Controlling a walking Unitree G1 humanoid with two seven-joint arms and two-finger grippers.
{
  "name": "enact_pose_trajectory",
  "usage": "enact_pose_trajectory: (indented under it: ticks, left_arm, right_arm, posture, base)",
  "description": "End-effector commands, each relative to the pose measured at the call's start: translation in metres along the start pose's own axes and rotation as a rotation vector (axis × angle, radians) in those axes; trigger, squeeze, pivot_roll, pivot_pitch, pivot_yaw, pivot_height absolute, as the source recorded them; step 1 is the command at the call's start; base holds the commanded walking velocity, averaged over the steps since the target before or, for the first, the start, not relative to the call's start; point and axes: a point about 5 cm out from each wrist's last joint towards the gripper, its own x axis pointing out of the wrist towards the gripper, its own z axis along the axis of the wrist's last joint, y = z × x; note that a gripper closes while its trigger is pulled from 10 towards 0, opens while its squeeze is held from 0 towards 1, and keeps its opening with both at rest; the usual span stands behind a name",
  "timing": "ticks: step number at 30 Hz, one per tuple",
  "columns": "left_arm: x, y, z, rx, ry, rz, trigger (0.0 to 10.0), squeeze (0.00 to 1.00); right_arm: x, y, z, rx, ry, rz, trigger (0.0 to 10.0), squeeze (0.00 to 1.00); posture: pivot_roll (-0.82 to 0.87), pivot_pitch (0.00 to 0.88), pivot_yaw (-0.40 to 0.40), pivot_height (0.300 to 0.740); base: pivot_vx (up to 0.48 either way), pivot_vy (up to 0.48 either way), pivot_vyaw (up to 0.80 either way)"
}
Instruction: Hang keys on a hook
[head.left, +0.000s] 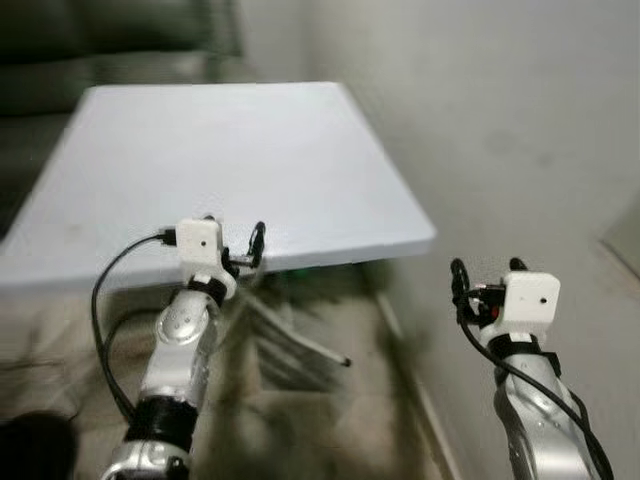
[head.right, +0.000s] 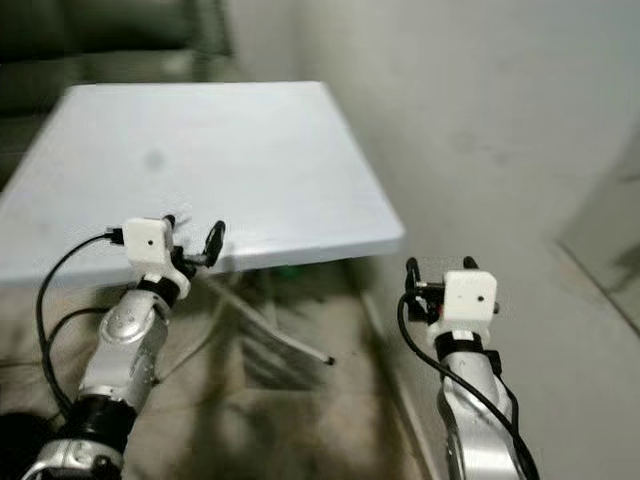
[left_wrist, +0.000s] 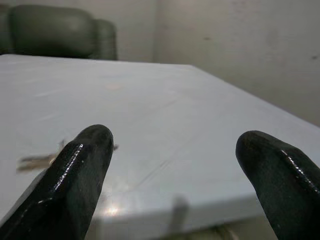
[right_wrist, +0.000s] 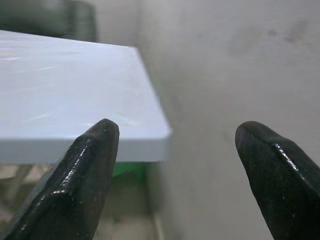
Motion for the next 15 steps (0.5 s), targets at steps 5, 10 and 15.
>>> enact_pose_trajectory:
  ticks: [5,10,15]
  left_arm:
    - [0.0023,0.0026,0.004,0.009,-0.011,0.006,10.0,0.0]
    - [0.0023,0.002,0.0039,0.009,-0.012,0.007,10.0,0.0]
    - [0.0014,0.0029,0.0031,0.007,-0.008,0.007,10.0,0.0]
  right_arm:
    - [0.0009,0.0014,0.0045,0.006,-0.025,0.013,10.0,0.0]
    - [0.0005,0.0009,0.0048,0.053,-0.028,0.009,10.0,0.0]
    - [-0.0001,0.0007,0.0048,0.054,-0.028,0.011,10.0,0.0]
  posture:
    - [0.01,0.076,-0.032,0.74]
    - [0.01,0.076,-0.032,0.74]
    - [0.01,0.075,-0.032,0.74]
  base:
    - [0.0,0.0,0.8]
    - [0.0,0.0,0.0]
    - [0.0,0.0,0.0]
